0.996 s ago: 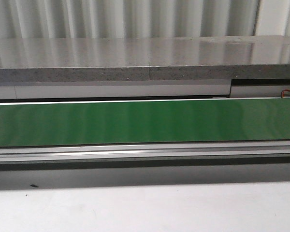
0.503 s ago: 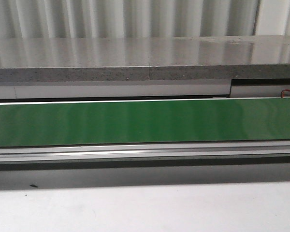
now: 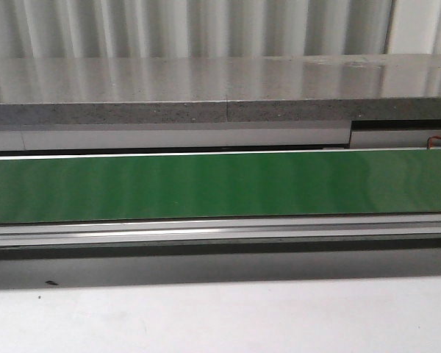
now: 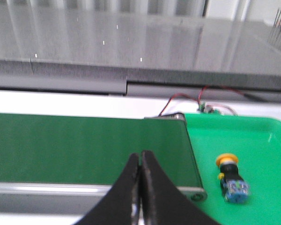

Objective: Move button from right to left

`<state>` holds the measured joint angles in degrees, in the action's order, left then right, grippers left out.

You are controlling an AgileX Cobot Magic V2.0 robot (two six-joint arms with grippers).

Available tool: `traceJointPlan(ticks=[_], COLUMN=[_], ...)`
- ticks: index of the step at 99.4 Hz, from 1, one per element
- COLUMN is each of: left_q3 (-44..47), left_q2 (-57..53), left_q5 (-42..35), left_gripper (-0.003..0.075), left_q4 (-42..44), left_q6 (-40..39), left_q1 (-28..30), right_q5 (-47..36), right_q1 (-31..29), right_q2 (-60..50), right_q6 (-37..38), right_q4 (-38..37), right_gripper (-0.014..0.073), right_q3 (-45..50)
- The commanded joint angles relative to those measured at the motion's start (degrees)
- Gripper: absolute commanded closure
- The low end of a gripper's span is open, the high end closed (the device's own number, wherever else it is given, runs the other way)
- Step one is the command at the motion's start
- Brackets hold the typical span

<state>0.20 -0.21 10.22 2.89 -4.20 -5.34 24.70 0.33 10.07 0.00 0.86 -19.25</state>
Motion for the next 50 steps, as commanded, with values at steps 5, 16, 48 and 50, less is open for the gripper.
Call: traceJointPlan(ticks=[5, 16, 48, 50], left_q3=[2.2, 2.2, 2.2, 2.2], left_q2=[-1.8, -1.8, -1.8, -1.8], left_q5=[-4.6, -4.6, -4.6, -4.6], left_gripper=[0.0741, 0.0741, 0.0741, 0.0741], left_q4=[-0.1, -0.1, -0.1, -0.1], left_q6=[-0.1, -0.1, -0.1, -0.1], left_q1=[-0.1, -0.1, -0.1, -0.1], right_q5=[5.0, 8.9, 22.9, 23.6], right_q1=[-0.3, -0.3, -0.2, -0.2], right_q2=[7.1, 12.9, 27.2, 28.0], right_q6=[0.0, 0.0, 0.0, 0.0], right_q4=[-0.9, -0.9, -0.2, -0.2], right_gripper=[0.0660, 0.0660, 0.0660, 0.0660], right_q3=[-7.4, -10.9, -18.4, -18.8])
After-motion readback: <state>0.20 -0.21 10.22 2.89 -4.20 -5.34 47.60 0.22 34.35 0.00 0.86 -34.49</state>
